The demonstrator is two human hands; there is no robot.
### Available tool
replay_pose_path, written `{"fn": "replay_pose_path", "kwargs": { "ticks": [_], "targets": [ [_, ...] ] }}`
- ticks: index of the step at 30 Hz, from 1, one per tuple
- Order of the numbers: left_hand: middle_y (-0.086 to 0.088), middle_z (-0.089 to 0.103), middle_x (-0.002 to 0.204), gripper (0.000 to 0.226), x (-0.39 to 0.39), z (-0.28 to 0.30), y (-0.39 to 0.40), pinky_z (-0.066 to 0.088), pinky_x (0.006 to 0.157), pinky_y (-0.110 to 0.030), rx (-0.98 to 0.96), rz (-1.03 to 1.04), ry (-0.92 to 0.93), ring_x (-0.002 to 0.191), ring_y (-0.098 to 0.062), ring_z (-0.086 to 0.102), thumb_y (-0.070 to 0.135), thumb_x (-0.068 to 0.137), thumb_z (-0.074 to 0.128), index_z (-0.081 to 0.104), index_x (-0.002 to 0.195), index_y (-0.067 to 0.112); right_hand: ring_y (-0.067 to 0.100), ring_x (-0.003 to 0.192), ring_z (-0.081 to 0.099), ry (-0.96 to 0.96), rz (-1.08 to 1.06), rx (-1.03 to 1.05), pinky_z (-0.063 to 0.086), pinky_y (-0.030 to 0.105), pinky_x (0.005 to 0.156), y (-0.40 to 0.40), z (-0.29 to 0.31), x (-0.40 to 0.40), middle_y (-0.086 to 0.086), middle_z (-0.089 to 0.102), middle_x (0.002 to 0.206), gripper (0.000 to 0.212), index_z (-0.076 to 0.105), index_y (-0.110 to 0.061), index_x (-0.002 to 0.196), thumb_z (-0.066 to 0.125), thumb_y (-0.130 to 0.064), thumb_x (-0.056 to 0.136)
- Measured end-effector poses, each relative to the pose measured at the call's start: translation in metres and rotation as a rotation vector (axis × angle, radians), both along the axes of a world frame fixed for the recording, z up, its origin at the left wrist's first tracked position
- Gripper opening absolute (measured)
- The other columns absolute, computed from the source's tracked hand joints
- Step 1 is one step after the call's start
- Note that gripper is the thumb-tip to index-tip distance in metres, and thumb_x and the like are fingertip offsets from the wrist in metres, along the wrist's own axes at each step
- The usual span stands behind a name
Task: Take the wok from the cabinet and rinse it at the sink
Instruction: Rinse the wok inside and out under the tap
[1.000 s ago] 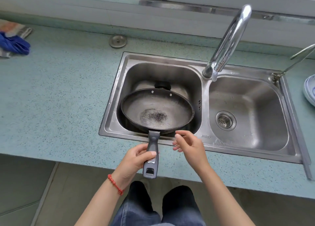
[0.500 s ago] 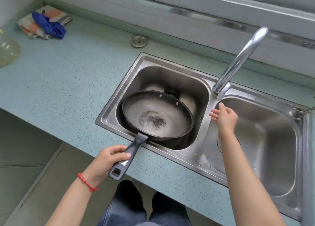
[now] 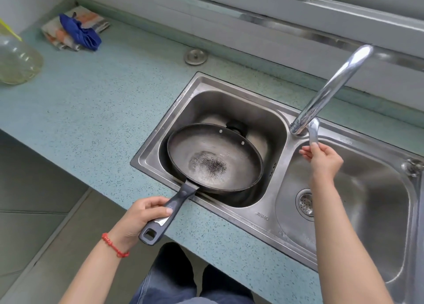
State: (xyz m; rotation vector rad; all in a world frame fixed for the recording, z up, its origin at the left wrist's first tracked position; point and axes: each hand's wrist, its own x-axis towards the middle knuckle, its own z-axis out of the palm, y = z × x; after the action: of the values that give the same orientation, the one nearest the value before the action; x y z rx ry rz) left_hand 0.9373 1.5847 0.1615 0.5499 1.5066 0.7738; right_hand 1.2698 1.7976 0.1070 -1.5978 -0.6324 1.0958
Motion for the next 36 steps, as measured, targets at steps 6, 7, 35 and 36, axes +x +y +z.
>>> {"fn": "replay_pose_path", "kwargs": {
  "ticks": [6, 7, 35, 36],
  "targets": [
    [-0.012, 0.069, 0.07, 0.056, 0.004, 0.002, 0.0, 0.049, 0.049, -0.018, 0.003, -0.002, -0.021, 0.056, -0.013, 0.064, 0.029, 0.039, 0.074, 0.066, 0.086, -0.001, 0.002, 0.039, 0.06, 0.042, -0.034, 0.006, 0.049, 0.012, 0.044, 0.001, 0.007, 0.002, -0.01, 0.063, 0.039, 0.019, 0.053, -0.013, 0.073, 0.052, -0.001, 0.088],
    [-0.012, 0.069, 0.07, 0.057, 0.004, 0.001, 0.0, 0.049, 0.049, -0.018, 0.003, -0.002, -0.02, 0.055, -0.013, 0.063, 0.029, 0.039, 0.074, 0.066, 0.086, -0.001, 0.003, 0.038, 0.06, 0.052, -0.048, 0.01, 0.048, 0.012, 0.044, 0.002, 0.007, 0.002, -0.01, 0.062, 0.039, 0.019, 0.054, -0.013, 0.073, 0.053, -0.001, 0.088],
    [-0.001, 0.067, 0.076, 0.048, -0.027, -0.021, 0.019, 0.05, 0.068, -0.022, 0.058, -0.323, -0.171, 0.072, -0.013, 0.062, 0.039, 0.051, 0.073, 0.066, 0.085, 0.007, 0.007, 0.058, 0.063, -0.158, 0.345, -0.139, 0.05, 0.017, 0.058, -0.168, 0.032, -0.147, 0.004, 0.068, 0.076, 0.016, 0.062, -0.007, 0.102, 0.057, -0.015, 0.088],
    [0.003, 0.067, 0.071, 0.042, -0.029, -0.022, 0.021, 0.049, 0.065, -0.019, 0.061, -0.35, -0.188, 0.069, -0.009, 0.062, 0.038, 0.051, 0.072, 0.066, 0.082, 0.009, 0.006, 0.059, 0.063, -0.169, 0.382, -0.162, 0.049, 0.015, 0.057, -0.182, 0.034, -0.164, 0.004, 0.068, 0.077, 0.013, 0.062, -0.011, 0.098, 0.058, -0.017, 0.088]
  ]
}}
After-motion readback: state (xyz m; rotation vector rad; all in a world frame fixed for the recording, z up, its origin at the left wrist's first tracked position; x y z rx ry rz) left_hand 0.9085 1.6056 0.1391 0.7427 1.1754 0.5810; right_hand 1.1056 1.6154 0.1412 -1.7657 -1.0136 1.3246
